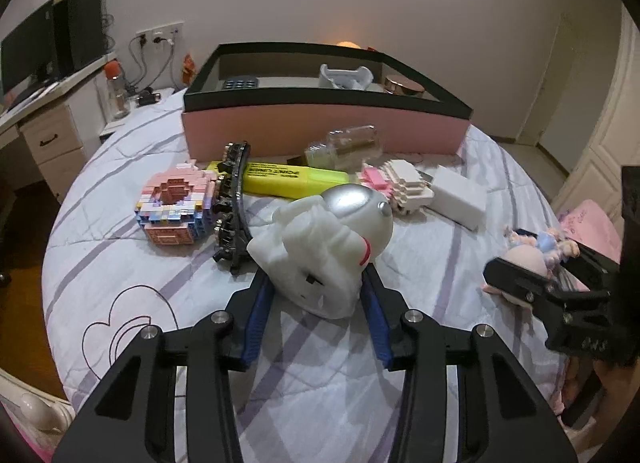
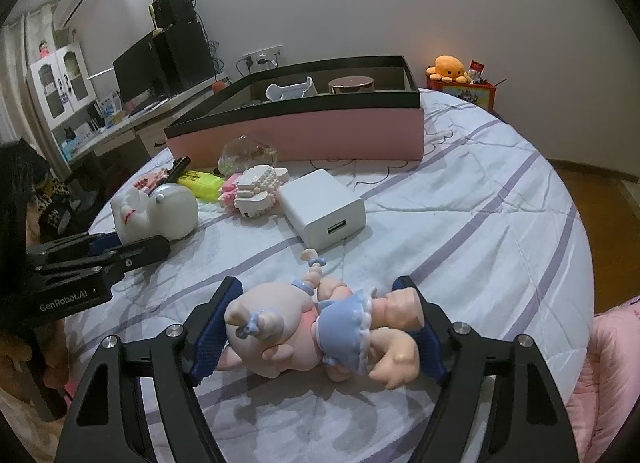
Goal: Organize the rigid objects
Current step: 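Lift the astronaut figurine with the left tool while the right tool lifts the doll, then lower the figurine and doll into the pink box and open both tools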
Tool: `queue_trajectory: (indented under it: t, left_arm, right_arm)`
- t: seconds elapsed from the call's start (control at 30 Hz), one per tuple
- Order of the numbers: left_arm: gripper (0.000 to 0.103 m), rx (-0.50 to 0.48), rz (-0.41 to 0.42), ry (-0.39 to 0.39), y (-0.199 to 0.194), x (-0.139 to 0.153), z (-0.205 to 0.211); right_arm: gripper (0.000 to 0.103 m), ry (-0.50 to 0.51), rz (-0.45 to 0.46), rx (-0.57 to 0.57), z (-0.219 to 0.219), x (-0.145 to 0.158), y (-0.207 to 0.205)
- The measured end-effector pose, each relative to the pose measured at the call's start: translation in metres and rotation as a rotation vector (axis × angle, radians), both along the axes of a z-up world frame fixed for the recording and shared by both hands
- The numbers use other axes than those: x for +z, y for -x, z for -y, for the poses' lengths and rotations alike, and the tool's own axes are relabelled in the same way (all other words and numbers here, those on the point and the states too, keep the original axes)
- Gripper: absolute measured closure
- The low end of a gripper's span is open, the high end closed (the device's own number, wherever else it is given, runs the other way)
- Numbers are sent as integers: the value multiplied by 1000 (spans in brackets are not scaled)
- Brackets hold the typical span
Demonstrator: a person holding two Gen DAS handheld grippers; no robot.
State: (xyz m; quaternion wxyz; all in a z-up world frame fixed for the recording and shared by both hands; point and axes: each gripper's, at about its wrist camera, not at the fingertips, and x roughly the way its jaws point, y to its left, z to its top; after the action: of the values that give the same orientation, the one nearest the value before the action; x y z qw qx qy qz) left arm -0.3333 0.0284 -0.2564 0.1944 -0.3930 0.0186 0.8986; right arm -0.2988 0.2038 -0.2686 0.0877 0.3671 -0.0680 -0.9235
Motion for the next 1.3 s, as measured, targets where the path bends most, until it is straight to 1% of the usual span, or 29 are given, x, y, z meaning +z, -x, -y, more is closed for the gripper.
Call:
queue_trajectory:
  t: [0.07, 0.2, 0.4, 0.6, 0.73, 0.83, 1.07, 1.2, 1.3]
  left_arm:
    - [59, 3, -1, 0, -1, 2, 1]
    - [59, -3, -6, -12, -5, 7, 4]
    - [59, -9, -25, -29, -13, 17, 9]
    - [59, -8, -63, -49, -21, 34, 15]
    - [59, 4, -110, -68, -27, 54, 21]
    - [59, 12, -152, -83, -29, 70, 24]
    - [59, 23, -225, -109, -16, 104, 27]
    - [59, 6, -255, -113, 6, 122, 21]
    - [59, -7, -255, -126, 31, 131, 16]
  right_arm:
    - [25, 13, -9, 0, -2, 1, -1]
    - [25, 6, -5, 6, -1, 3, -1]
    - [25, -1, -27, 10, 0, 14, -3]
    - [25, -15, -75, 15, 3, 35, -3]
    - [25, -31, -114, 23, 9, 53, -1]
    - [25, -47, -160, 33, 15, 72, 0]
    - [25, -87, -246, 66, 29, 113, 20]
    - [25, -109, -266, 85, 35, 128, 41]
    - [25, -118, -268, 101, 37, 136, 62]
